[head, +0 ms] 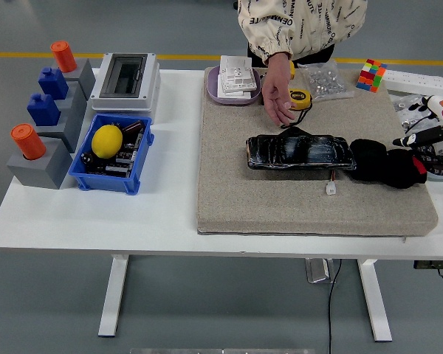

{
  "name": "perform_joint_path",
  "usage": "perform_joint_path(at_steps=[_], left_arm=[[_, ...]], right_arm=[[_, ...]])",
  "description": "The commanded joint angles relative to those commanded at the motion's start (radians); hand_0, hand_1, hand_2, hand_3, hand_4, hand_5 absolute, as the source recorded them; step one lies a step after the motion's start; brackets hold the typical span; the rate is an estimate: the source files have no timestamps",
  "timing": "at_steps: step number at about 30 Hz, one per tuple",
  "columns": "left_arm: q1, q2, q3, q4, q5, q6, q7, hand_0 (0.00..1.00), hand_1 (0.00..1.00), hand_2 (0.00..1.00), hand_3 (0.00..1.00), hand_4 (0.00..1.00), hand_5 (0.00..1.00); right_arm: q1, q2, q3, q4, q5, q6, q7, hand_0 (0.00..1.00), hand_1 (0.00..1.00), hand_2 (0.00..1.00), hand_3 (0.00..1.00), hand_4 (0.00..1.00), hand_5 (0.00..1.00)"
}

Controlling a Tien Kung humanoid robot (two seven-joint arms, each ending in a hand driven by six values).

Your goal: Pick the rag up,wipe the panel,place it on the desk

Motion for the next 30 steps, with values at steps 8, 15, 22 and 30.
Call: perform_joint_path(at_steps=[8,15,22,30], left_arm=[[0.0,-0.001,-0.002,0.0,-0.001,0.0,0.0,0.725,0.716,0.767,0.625,0.692,0.582],[-0.002,-0.002,-0.002,0.0,-0.001,0.0,-0.001,0.723,0.716,0.767,0.625,0.692,0.581],[-0.004,-0.002,-0.001,0.0,-0.004,0.0,0.0,0.723,0.716,0.767,0.625,0.692,0.582],[-0.006,-0.003,0.0,0.0,-0.007,0.0,0.0,0.725,0.716,0.767,0.625,0.692,0.583]], right_arm=[[-0.019,0.011,0.02,0.008,-0.007,-0.042,-0.005,0.752,0.711,0.807,0.808,0.998,0.553],[-0.039,0.013,0.021,0.03,-0.011,-0.085,-0.015,0.749,0.709,0.802,0.801,0.998,0.553],[-0.056,0.007,0.014,0.052,-0.013,-0.123,-0.013,0.743,0.704,0.798,0.8,0.998,0.552],[-0.089,0.003,0.012,0.075,0.0,-0.191,0.023,0.738,0.702,0.792,0.798,0.998,0.552]])
